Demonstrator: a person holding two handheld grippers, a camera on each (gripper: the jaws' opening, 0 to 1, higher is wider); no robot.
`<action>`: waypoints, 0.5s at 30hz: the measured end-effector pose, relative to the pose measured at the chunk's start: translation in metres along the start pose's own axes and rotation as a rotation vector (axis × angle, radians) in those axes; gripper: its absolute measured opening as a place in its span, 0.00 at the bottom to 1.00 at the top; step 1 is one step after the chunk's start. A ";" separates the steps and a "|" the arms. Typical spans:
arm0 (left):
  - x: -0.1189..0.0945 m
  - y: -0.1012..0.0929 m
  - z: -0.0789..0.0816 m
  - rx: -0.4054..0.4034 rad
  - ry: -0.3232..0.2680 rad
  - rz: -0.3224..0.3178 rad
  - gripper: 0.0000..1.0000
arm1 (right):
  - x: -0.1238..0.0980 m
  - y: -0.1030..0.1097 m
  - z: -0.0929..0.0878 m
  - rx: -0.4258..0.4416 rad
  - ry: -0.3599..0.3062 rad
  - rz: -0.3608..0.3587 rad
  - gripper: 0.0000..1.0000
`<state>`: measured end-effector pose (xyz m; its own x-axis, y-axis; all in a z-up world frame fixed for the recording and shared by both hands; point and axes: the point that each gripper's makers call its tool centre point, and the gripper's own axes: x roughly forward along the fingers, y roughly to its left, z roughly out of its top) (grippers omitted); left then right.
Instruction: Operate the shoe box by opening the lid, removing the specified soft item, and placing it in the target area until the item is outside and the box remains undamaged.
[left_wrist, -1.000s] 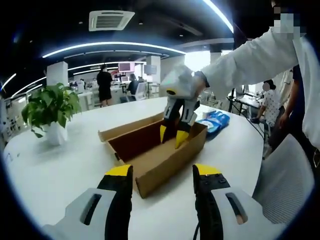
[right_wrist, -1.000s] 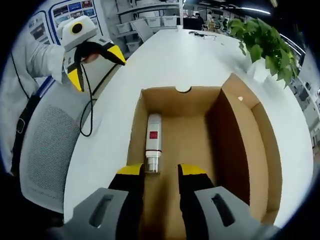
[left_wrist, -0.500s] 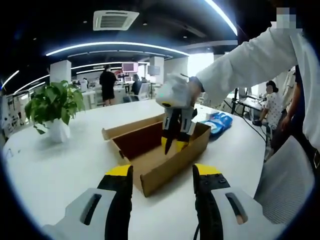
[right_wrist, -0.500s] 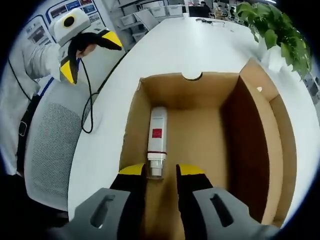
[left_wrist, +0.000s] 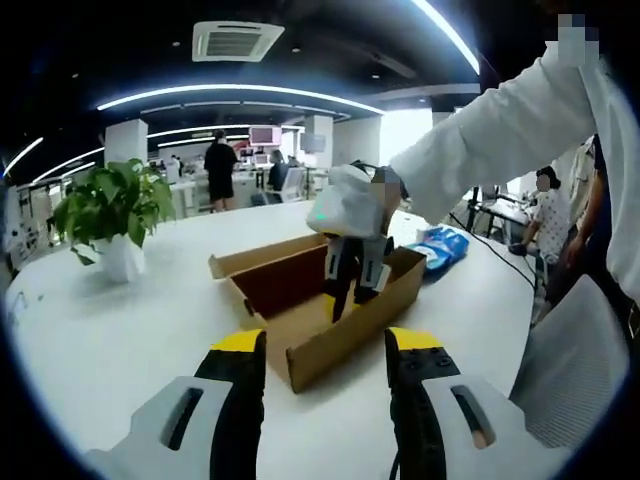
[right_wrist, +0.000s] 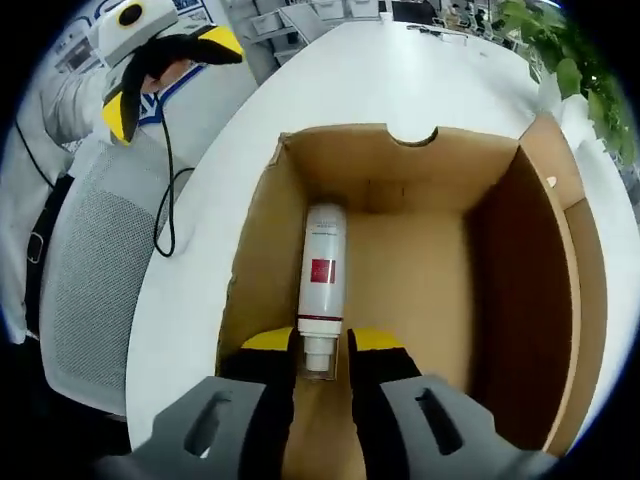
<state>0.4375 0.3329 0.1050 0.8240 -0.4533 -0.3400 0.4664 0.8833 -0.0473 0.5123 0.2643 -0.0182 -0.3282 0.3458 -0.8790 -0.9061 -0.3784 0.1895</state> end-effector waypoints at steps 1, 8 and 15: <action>0.000 0.000 0.000 -0.002 -0.001 0.000 0.49 | 0.001 -0.001 -0.001 -0.014 0.008 -0.011 0.16; 0.002 -0.001 0.000 0.001 0.001 -0.004 0.49 | -0.007 -0.007 -0.008 -0.004 0.013 -0.032 0.16; 0.004 -0.003 0.002 0.004 -0.002 -0.011 0.49 | -0.015 -0.012 -0.024 0.018 0.022 -0.063 0.16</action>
<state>0.4402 0.3287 0.1057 0.8194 -0.4635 -0.3372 0.4770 0.8776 -0.0471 0.5339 0.2432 -0.0177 -0.2647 0.3495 -0.8988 -0.9293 -0.3413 0.1409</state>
